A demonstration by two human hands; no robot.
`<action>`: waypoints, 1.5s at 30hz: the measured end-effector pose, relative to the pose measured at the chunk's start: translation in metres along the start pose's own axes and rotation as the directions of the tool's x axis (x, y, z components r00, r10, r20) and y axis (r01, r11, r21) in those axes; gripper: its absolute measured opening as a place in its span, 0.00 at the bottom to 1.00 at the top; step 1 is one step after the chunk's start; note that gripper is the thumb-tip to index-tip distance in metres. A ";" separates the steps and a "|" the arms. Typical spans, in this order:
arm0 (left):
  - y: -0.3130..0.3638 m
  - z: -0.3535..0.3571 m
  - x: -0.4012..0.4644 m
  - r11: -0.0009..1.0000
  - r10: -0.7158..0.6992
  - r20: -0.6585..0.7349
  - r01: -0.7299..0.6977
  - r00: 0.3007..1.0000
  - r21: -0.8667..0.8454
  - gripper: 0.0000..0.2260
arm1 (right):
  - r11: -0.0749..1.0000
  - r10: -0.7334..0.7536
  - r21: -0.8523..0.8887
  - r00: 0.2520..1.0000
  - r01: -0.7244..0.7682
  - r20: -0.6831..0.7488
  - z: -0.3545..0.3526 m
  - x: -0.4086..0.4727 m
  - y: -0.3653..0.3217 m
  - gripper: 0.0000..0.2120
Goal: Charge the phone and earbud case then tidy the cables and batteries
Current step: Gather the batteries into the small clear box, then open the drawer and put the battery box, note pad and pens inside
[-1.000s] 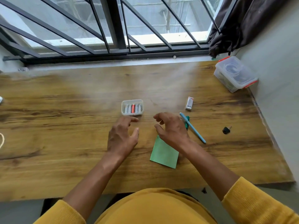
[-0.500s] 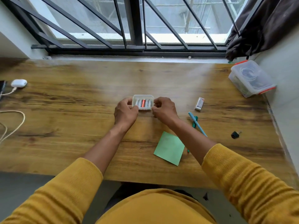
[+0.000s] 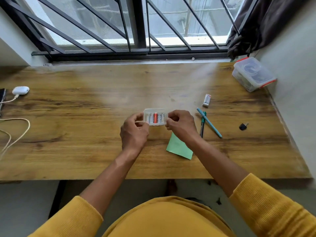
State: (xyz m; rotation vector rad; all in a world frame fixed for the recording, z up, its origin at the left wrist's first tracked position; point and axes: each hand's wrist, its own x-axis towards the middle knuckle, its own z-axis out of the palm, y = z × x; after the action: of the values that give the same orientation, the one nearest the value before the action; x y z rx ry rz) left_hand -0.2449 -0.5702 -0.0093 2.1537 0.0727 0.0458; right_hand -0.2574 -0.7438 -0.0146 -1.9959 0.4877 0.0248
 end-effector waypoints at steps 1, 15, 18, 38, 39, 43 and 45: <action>-0.005 -0.002 -0.008 1.000 0.015 0.015 -0.015 1.000 0.001 0.13 | 1.000 0.003 -0.003 1.000 -0.003 -0.009 0.000 -0.009 0.003 0.07; -0.053 -0.034 -0.100 1.000 0.001 0.176 0.001 0.984 -0.014 0.14 | 0.995 0.086 -0.047 0.993 -0.091 -0.086 0.024 -0.127 0.048 0.10; -0.057 -0.033 -0.113 0.998 -0.030 0.192 0.039 0.981 -0.041 0.14 | 0.993 0.096 -0.061 0.991 -0.102 -0.096 0.025 -0.142 0.052 0.11; -0.072 0.021 -0.198 0.516 -0.743 0.144 0.697 0.653 -0.497 0.07 | 0.965 0.200 0.182 0.978 -0.187 -0.055 -0.019 -0.183 0.099 0.04; -0.071 0.030 -0.201 0.396 -0.795 0.214 0.752 0.568 -0.527 0.06 | 0.958 0.222 0.191 0.975 -0.216 -0.010 -0.021 -0.186 0.106 0.04; -0.071 0.066 -0.211 0.032 -0.804 0.484 0.838 0.345 -0.544 0.12 | 0.887 0.352 0.271 0.928 -0.373 0.124 -0.031 -0.188 0.138 0.10; -0.074 0.081 -0.214 -0.056 -0.772 0.549 0.827 0.320 -0.560 0.15 | 0.771 0.483 0.371 0.855 -0.517 0.188 -0.032 -0.184 0.154 0.12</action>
State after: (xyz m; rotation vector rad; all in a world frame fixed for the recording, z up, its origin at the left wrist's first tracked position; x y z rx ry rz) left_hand -0.4556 -0.6120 -0.1163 0.8441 1.1273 -0.6135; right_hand -0.4859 -0.7703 -0.0902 -1.3980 0.8876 0.3132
